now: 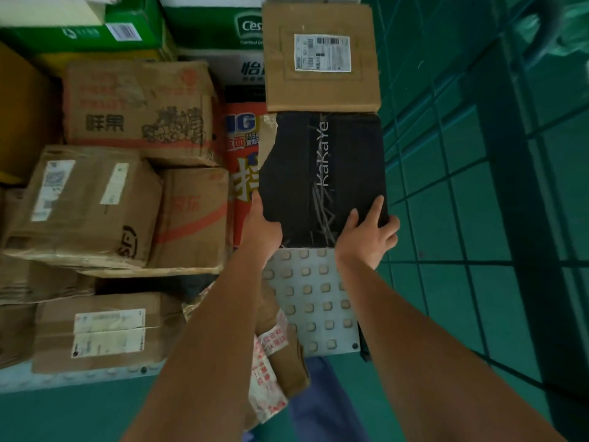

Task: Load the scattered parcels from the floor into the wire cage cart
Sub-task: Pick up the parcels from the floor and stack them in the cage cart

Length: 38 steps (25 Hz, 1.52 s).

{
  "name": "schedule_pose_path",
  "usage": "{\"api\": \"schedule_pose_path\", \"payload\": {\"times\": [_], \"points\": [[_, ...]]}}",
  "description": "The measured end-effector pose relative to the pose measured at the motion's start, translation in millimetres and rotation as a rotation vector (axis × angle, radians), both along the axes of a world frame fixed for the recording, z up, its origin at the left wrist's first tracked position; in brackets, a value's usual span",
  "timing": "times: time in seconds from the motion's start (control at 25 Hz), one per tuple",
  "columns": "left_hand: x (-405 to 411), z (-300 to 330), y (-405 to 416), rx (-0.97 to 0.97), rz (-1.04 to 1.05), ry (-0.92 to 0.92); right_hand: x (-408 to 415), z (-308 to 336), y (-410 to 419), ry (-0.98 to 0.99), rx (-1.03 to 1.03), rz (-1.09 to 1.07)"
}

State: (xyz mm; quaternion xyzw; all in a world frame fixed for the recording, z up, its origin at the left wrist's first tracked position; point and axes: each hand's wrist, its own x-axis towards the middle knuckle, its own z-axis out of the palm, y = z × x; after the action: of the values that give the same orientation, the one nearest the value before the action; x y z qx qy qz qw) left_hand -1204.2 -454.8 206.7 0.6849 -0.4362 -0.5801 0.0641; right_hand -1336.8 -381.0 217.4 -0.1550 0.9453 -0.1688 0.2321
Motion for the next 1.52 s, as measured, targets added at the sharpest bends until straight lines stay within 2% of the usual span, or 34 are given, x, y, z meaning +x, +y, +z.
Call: {"api": "schedule_pose_path", "payload": {"times": [0.28,0.36,0.52,0.68,0.84,0.92,1.0,1.08,1.24,1.36,1.52], "points": [[5.6,17.9,4.9,0.033,-0.072,-0.109,-0.4,20.9,-8.4,0.015,0.104,-0.01],[15.1,26.7,11.1,-0.02,-0.062,-0.133,11.5,29.3,-2.4,0.039,0.078,-0.008],[56.3,53.0,36.8,-0.135,-0.198,-0.291,54.1,40.8,26.6,0.05,-0.01,0.13],[108.4,48.5,67.7,0.001,-0.194,-0.378,112.2,24.8,55.7,-0.193,0.085,0.329],[154.4,8.9,97.2,0.14,-0.092,-0.382,151.6,-14.9,82.0,-0.407,0.307,0.405],[166.9,-7.3,109.6,0.241,-0.037,-0.315,156.4,-35.5,97.0,-0.482,0.416,0.389],[171.4,-19.2,119.1,0.292,0.053,-0.199,158.7,-49.6,108.0,-0.546,0.378,0.394],[171.9,-26.4,124.8,0.281,0.137,-0.132,159.3,-54.7,110.5,-0.487,0.298,0.486],[172.8,-20.0,141.0,0.338,0.357,-0.105,157.1,-44.5,98.8,-0.23,0.303,0.642],[171.1,-9.6,144.9,0.402,0.423,-0.069,153.5,-35.8,90.9,-0.204,0.309,0.64],[164.4,-1.8,160.9,0.526,0.556,-0.052,160.2,-25.7,96.2,-0.125,0.316,0.787]]}}
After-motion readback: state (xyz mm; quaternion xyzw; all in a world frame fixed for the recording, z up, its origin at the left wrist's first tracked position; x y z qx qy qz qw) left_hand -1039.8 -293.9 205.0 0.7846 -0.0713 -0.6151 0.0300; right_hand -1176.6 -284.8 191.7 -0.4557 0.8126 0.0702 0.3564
